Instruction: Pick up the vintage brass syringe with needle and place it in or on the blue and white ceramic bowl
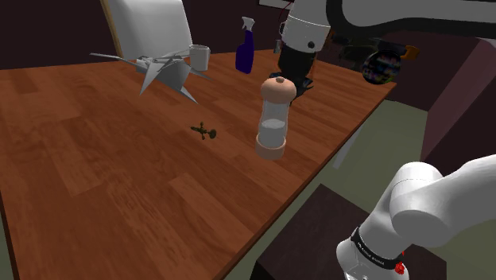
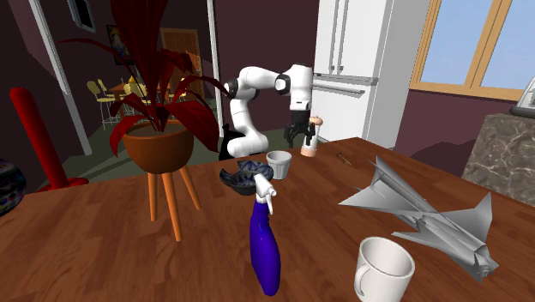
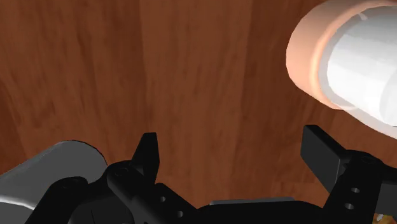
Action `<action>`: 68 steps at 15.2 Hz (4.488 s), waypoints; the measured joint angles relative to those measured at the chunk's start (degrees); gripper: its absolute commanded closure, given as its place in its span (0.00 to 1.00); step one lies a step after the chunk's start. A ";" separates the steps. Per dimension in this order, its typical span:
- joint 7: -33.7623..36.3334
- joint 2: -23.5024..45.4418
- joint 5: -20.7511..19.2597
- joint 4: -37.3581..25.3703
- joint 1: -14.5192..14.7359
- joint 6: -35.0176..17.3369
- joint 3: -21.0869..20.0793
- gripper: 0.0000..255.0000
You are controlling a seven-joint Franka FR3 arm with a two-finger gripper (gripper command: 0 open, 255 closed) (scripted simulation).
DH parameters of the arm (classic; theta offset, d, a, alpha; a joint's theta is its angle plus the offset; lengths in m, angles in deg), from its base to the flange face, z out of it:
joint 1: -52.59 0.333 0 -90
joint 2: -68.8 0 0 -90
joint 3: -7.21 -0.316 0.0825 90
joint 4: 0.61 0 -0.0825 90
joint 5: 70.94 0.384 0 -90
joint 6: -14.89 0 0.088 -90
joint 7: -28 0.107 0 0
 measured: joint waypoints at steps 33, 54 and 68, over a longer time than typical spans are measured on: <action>21.46 26.90 -5.75 -16.35 1.24 -13.47 -15.64 1.00; 20.92 27.71 -5.96 -27.20 1.15 -3.38 -15.66 1.00; 21.15 31.59 -7.74 -42.29 1.41 8.32 -16.40 1.00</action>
